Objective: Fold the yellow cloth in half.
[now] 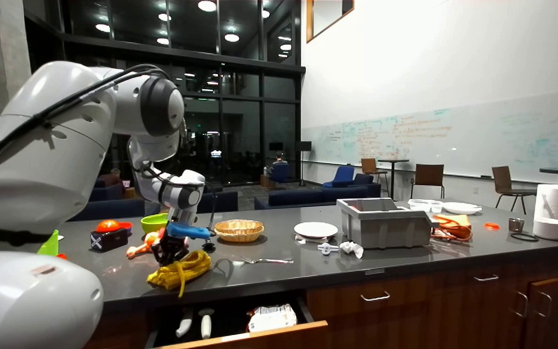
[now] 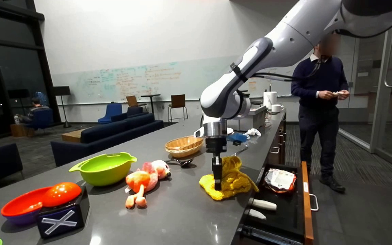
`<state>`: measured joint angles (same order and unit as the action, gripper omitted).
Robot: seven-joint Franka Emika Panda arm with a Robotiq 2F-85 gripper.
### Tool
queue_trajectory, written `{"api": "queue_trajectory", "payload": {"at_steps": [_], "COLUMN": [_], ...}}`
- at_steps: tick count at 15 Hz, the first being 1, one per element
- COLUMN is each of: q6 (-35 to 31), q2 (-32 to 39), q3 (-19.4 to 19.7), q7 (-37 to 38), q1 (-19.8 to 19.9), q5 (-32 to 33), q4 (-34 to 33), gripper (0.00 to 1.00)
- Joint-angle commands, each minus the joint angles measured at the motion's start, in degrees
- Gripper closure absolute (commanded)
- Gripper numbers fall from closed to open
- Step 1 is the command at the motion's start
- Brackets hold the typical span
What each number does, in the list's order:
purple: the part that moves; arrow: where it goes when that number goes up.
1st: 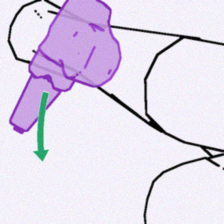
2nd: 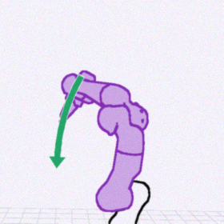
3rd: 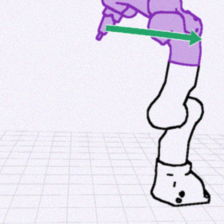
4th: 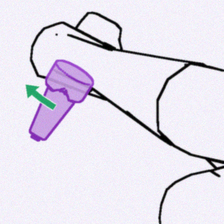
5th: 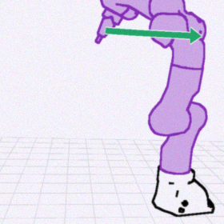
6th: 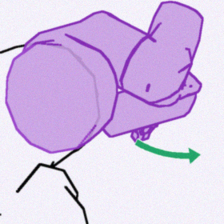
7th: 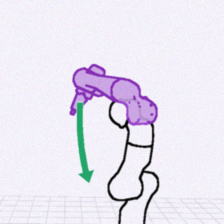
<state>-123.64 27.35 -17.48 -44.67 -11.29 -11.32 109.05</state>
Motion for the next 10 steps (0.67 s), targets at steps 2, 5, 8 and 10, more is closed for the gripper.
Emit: {"api": "queue_trajectory", "payload": {"at_steps": [2,5,8,10], "q6": [0.17,-1.32,-1.97,-2.25], "q2": [-0.22,-1.42,-1.57,-1.55], "q3": [-0.39,-0.71,-1.01,-1.06], "q7": [1.74,1.47,1.58,1.72], "q1": [-0.32,-0.45,-0.62,-0.85], "q5": [1.58,2.07,2.66,3.11], "q4": [-1.08,-0.45,-0.91,-1.31], "gripper": [0.69,0.63,0.45,0.31]}}
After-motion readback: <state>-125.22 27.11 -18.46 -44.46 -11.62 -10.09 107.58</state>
